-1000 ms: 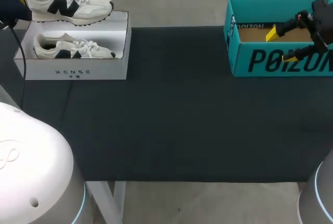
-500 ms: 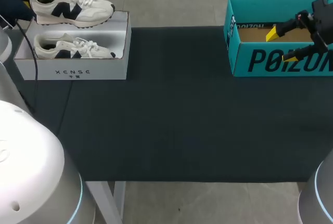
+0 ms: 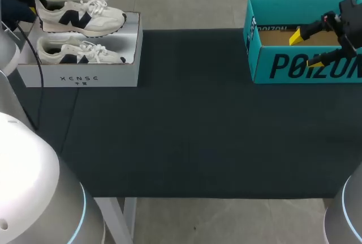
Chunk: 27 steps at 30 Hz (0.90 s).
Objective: Take the shoe out of the shoebox, open the shoe tongue, remove and reinsert the insole, then place the shoe into the shoebox
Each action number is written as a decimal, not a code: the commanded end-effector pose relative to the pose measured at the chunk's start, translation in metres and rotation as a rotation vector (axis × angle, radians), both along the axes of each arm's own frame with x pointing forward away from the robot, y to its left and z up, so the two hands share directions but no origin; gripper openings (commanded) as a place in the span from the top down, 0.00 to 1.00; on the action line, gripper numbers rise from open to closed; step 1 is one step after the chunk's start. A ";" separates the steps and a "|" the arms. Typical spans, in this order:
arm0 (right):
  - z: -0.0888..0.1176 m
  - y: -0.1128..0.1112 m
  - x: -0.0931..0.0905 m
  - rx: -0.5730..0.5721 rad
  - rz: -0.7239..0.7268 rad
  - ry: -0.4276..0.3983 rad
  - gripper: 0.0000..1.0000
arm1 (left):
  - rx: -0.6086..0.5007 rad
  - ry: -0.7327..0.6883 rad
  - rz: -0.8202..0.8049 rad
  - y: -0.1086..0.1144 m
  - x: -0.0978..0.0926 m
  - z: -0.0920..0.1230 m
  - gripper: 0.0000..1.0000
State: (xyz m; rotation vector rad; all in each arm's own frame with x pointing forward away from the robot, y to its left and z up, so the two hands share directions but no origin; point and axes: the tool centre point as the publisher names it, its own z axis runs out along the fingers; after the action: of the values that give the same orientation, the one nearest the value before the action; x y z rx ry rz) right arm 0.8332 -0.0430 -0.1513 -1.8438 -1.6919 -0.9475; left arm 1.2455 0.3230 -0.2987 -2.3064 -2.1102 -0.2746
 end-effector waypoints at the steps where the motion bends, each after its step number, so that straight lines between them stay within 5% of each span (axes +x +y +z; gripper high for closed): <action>1: 0.000 0.000 0.001 -0.003 -0.001 0.002 0.00 | -0.022 0.045 0.012 0.003 0.033 -0.015 1.00; 27: 0.000 0.000 0.001 -0.003 -0.001 0.002 0.00 | -0.006 0.162 0.032 0.002 0.051 -0.065 1.00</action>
State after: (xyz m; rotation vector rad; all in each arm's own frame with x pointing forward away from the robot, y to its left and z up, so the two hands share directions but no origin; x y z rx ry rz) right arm 0.8332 -0.0431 -0.1513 -1.8439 -1.6919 -0.9476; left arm 1.2430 0.3213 -0.3625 -2.3001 -2.1363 -0.2909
